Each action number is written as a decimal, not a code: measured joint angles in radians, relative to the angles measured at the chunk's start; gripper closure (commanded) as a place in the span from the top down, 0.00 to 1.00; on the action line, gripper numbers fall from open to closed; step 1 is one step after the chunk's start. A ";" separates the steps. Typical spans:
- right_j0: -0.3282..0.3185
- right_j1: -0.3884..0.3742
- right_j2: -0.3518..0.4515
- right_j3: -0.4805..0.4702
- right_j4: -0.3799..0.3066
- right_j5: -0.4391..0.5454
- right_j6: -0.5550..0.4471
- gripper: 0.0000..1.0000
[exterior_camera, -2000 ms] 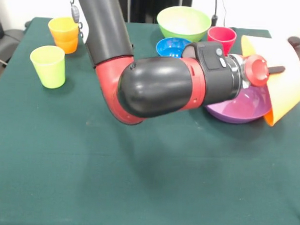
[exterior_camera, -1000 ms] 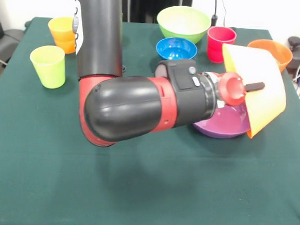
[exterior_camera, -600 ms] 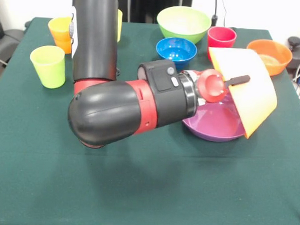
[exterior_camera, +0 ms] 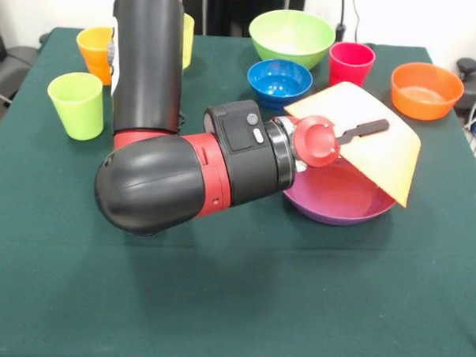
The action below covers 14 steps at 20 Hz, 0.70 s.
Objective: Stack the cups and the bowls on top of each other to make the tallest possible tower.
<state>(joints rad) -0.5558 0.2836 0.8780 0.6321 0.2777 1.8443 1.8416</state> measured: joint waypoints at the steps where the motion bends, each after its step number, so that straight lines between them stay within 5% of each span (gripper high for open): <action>1: 0.000 0.000 0.000 -0.005 -0.005 0.000 0.000 1.00; 9: -0.002 0.000 0.000 -0.068 -0.092 -0.040 0.000 1.00; 14: -0.008 0.000 0.002 -0.110 -0.164 -0.170 -0.014 1.00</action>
<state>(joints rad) -0.5641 0.2839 0.8802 0.5219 0.1139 1.6740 1.8272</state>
